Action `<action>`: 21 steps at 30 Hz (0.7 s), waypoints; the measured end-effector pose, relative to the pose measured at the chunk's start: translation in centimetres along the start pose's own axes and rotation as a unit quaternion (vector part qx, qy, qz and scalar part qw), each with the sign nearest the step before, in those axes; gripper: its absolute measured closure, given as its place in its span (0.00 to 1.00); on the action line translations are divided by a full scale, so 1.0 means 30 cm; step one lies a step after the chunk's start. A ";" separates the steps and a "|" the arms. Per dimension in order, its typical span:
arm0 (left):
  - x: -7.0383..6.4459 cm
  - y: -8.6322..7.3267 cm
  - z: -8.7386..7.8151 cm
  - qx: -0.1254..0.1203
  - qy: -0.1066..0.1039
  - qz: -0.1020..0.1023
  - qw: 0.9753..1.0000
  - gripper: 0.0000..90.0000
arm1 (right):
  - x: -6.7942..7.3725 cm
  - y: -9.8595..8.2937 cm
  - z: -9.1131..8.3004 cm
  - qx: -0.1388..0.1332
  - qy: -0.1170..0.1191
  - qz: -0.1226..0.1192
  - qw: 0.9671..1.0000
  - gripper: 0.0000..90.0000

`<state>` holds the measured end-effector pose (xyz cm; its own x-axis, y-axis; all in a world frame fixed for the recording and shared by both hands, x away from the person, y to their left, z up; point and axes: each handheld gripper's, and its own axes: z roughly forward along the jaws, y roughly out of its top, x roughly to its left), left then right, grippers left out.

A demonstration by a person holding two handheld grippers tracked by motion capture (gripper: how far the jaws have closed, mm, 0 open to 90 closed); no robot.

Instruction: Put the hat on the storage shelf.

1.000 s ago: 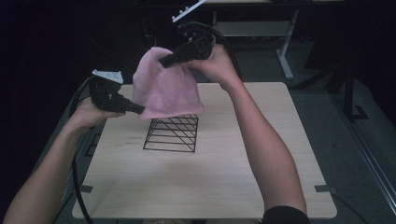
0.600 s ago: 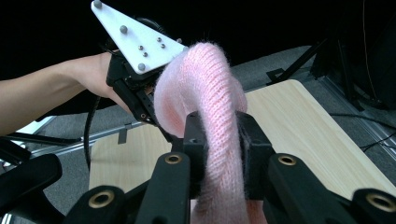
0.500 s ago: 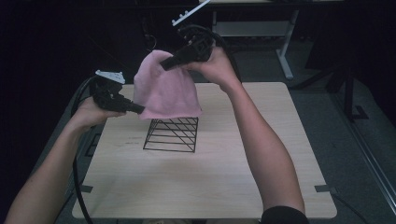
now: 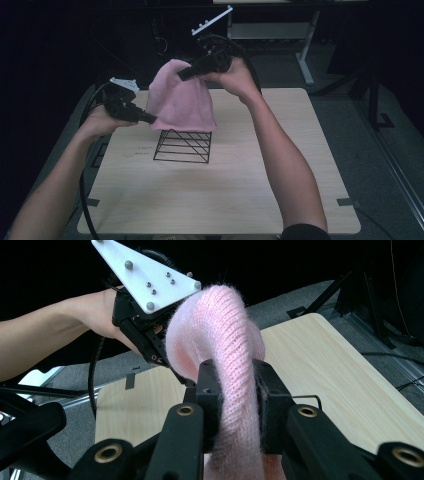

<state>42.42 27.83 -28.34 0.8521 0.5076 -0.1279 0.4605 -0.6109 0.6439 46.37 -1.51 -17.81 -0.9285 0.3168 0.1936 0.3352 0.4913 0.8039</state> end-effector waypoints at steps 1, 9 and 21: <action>0.000 0.001 0.003 0.003 0.000 0.001 1.000 0.92 | 0.000 -0.004 0.000 0.001 0.001 0.006 1.000 0.85; -0.002 -0.020 0.007 0.012 0.003 0.008 1.000 0.92 | 0.008 -0.025 0.018 0.000 0.011 0.006 1.000 0.85; 0.007 -0.078 0.017 0.013 0.007 -0.003 1.000 0.92 | 0.024 -0.046 0.063 0.011 0.023 0.000 1.000 0.84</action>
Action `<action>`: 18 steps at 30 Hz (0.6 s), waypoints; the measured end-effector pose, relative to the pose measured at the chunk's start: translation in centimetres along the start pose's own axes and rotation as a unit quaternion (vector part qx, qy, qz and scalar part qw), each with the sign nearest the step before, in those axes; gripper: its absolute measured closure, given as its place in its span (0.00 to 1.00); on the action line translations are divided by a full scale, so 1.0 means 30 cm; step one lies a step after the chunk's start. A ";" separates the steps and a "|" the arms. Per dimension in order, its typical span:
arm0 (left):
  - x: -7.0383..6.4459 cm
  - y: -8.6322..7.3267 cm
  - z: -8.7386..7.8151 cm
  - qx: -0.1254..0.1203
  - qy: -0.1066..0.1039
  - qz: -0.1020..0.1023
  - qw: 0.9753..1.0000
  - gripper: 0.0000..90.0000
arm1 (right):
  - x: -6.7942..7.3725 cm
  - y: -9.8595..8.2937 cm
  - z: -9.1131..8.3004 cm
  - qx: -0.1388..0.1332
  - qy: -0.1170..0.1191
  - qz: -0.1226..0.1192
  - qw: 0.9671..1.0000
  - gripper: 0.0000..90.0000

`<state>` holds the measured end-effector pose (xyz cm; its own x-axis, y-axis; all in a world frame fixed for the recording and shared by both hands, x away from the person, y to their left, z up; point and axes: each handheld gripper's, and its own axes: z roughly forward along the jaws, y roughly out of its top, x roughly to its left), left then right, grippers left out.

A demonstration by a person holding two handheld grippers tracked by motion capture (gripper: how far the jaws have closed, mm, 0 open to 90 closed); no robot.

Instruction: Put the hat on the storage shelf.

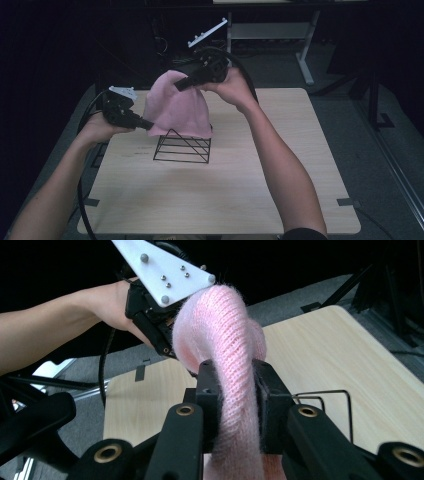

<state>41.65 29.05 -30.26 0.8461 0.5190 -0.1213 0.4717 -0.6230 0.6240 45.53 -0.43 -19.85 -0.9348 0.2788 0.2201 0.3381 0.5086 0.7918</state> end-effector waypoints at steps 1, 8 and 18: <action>0.001 -0.004 0.003 -0.002 -0.001 -0.001 1.000 0.92 | 0.001 -0.002 0.004 0.002 0.001 -0.001 1.000 0.84; 0.003 -0.031 0.017 0.005 0.004 -0.005 1.000 0.92 | 0.003 -0.009 0.035 0.009 0.009 -0.010 1.000 0.84; 0.001 -0.052 0.045 0.026 0.016 0.003 1.000 0.92 | -0.005 -0.041 0.072 0.017 0.019 0.003 1.000 0.84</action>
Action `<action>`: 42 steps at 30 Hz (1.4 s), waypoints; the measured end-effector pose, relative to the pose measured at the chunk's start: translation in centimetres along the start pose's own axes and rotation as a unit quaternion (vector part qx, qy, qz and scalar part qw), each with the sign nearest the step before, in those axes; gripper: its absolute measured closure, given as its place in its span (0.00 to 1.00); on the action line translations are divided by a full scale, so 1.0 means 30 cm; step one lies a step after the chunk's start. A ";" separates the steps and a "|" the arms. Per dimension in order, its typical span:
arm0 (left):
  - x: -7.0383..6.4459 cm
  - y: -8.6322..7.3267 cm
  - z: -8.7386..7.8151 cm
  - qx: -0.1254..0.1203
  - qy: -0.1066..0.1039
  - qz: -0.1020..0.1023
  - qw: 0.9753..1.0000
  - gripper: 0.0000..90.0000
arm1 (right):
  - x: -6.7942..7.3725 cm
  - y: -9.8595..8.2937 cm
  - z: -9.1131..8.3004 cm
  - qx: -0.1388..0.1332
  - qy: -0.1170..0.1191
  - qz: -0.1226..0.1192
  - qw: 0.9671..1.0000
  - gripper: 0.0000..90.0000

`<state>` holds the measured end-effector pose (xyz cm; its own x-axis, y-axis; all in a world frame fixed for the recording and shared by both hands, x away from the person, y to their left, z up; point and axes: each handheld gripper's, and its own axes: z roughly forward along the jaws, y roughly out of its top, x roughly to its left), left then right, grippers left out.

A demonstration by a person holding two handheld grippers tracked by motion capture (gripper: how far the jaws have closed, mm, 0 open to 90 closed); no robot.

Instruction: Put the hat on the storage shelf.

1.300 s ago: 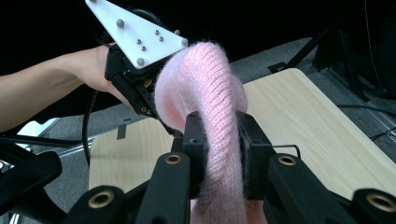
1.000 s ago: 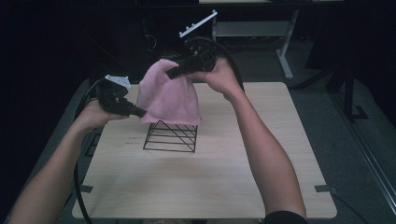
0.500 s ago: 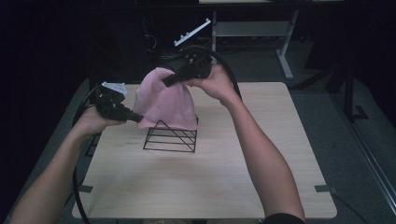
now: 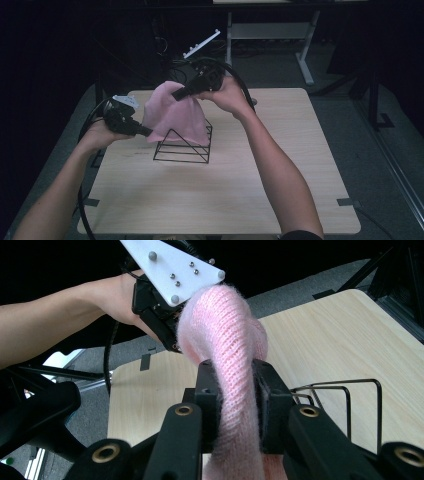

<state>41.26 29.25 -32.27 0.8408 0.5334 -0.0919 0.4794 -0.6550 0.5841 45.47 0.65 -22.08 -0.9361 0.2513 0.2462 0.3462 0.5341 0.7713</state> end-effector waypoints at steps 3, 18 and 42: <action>-0.004 0.000 0.009 0.010 0.005 0.006 1.000 0.92 | -0.005 -0.009 0.007 0.001 -0.001 -0.002 1.000 0.83; 0.010 -0.058 0.068 0.018 0.000 -0.008 1.000 0.92 | -0.023 -0.059 0.067 0.013 0.011 0.003 1.000 0.83; 0.008 -0.095 0.147 0.054 0.010 0.000 0.998 0.91 | -0.044 -0.146 0.134 0.033 0.029 0.024 0.999 0.82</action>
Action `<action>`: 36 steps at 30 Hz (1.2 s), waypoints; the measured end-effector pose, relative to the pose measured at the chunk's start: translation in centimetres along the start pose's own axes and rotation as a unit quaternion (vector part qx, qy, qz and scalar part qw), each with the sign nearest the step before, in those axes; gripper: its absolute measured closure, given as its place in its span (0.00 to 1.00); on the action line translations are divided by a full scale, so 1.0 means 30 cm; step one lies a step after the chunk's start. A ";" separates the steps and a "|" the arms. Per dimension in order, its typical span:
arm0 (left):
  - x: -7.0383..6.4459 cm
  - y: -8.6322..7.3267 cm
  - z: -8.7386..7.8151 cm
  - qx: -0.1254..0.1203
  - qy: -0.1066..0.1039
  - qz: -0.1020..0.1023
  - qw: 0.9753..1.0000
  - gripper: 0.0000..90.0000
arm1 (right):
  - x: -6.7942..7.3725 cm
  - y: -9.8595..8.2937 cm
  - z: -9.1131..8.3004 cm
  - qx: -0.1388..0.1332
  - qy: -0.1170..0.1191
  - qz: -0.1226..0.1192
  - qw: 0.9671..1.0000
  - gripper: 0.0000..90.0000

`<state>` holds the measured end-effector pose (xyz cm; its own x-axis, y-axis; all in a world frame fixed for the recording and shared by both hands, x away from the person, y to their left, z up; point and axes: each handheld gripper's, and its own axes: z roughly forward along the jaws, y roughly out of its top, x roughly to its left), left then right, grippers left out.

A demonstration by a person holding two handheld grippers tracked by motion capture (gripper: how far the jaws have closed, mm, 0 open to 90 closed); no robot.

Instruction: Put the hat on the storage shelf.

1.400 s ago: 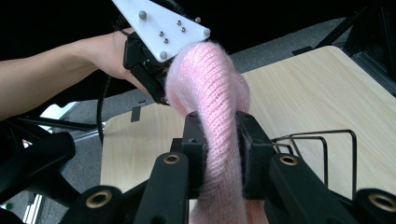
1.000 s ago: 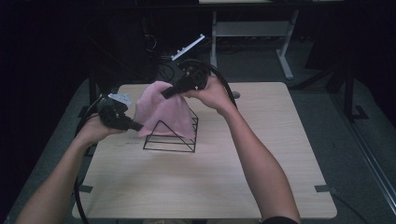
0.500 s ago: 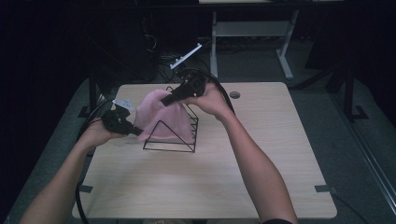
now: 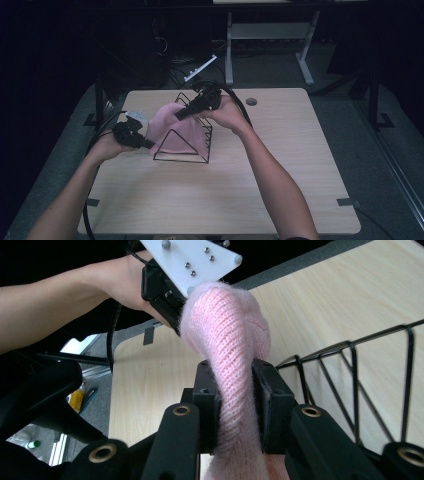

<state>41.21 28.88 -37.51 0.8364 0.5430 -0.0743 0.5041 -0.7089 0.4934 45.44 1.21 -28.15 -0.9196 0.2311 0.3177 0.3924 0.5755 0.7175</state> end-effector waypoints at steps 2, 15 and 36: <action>-0.002 0.001 0.008 0.007 0.003 0.002 1.000 0.92 | -0.004 -0.009 0.008 0.002 0.000 -0.004 1.000 0.82; -0.006 -0.003 0.057 0.027 0.010 0.017 0.999 0.91 | -0.014 -0.047 0.042 0.026 0.005 0.011 1.000 0.81; 0.023 -0.037 0.103 0.049 0.017 0.018 0.998 0.92 | -0.015 -0.106 0.062 0.025 0.015 0.013 0.999 0.74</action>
<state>41.89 28.65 -40.81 0.8472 0.5305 -0.0290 0.4946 -0.7676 0.4076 44.57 0.73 -31.73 -0.9078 0.2229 0.3551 0.4143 0.6078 0.6775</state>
